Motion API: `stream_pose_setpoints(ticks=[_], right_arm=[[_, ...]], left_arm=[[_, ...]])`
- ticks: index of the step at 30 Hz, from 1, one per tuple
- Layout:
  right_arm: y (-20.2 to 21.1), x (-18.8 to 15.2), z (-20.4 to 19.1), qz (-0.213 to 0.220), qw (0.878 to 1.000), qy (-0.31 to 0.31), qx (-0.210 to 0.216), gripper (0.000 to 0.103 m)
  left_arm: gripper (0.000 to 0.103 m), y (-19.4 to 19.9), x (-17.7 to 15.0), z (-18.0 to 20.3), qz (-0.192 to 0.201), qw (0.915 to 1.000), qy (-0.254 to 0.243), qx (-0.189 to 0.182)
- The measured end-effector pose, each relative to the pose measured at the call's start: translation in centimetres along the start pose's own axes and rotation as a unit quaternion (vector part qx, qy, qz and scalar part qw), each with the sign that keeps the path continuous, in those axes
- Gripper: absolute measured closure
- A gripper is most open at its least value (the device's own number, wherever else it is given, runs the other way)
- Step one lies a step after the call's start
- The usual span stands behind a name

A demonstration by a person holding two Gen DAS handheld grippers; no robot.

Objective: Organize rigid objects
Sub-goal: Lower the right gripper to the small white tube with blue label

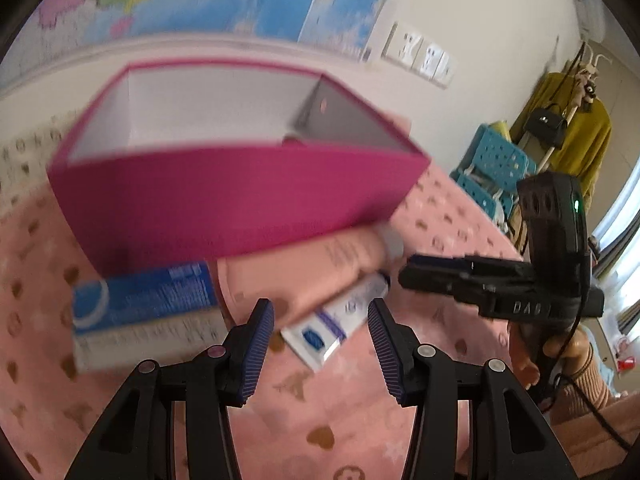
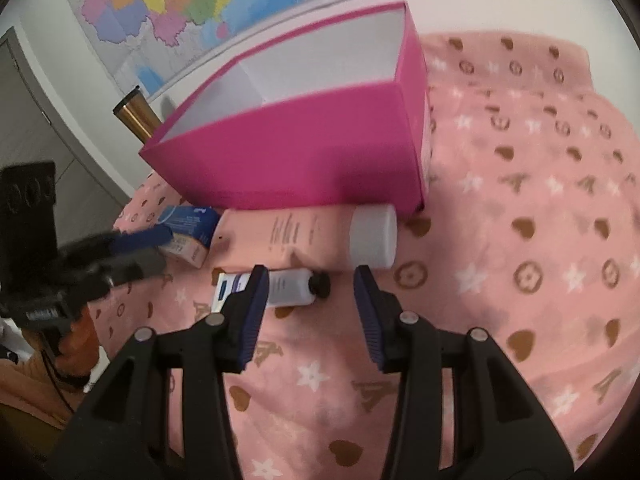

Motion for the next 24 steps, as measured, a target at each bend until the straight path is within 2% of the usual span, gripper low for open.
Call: stream_pose_setpoints(ticks=[11, 24], right_arm=[[-1.3, -0.3, 0.4, -0.011, 1.0, -0.015, 0.005, 0.057], [-1.8, -0.2, 0.2, -0.013, 1.0, -0.015, 0.017, 0.057]], left_arm=[[0.053, -1.4, -2.9, -0.3, -0.034, 0.999, 0.029, -0.006], [0.053, -2.4, -3.4, 0.1, -0.056, 0.998, 0.028, -0.004]])
Point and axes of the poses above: each gripper's, at about its wrist camera, not at the fingertips, and y roughly against the way its jaws point, z to its right, x to its top, the point moved 8 cm from there along -y, roughly the way its jaws point, and after that the axes turned 7 degrees about -y, right-handed, at the moved point
